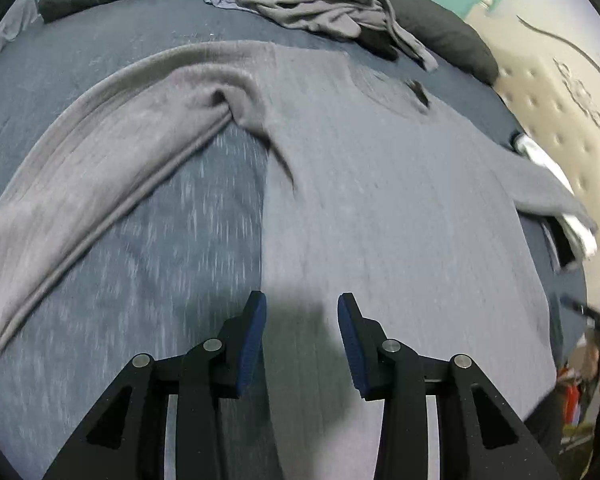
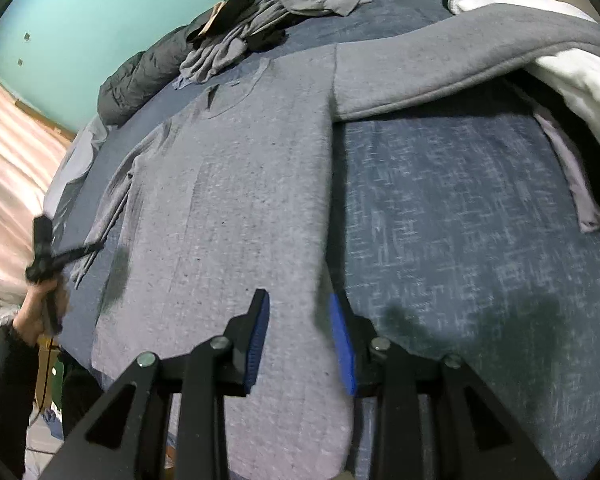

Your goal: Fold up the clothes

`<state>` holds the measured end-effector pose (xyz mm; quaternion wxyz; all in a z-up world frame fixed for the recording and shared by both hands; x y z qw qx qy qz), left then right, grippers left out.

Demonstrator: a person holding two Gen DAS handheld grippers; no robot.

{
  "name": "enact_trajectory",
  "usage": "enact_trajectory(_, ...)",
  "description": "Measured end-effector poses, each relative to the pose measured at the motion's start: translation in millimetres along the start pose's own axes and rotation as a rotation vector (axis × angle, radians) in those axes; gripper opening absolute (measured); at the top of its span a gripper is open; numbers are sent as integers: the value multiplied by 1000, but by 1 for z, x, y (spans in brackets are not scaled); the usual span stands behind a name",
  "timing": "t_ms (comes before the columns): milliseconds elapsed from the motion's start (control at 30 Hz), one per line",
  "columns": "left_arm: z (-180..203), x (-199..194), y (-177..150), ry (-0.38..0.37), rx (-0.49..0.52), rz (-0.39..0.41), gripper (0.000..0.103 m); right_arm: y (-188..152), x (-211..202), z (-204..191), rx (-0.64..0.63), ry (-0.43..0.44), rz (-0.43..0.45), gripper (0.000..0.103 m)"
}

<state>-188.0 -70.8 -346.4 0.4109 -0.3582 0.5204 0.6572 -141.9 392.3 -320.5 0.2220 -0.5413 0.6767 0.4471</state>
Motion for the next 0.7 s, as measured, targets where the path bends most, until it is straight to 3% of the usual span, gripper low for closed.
enact_trajectory(200,-3,45,37,13,-47,27,40,12,14,-10,-26,19,-12,31)
enact_trajectory(367,1,58,52,31,-17,29,39,19,24,-11,-36,30,-32,31)
enact_trajectory(433,0,65,54,42,-4,14,9,21,28,-11,-41,23,-37,31)
enact_trajectory(567,0,60,61,29,-1,33,5,25,32,-11,-35,23,-33,31)
enact_trajectory(700,-16,45,67,-16,-75,65,5,26,32,-11,-43,9,-35,31)
Point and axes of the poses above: each gripper's, at about its wrist camera, not at the fingertips, and x roughly the way its jaws point, z to its right, y to its top, the point moved 9 cm from there along x, roughly the way its jaws point, and after that the axes turned 7 degrees about y, right-handed, at the moved point
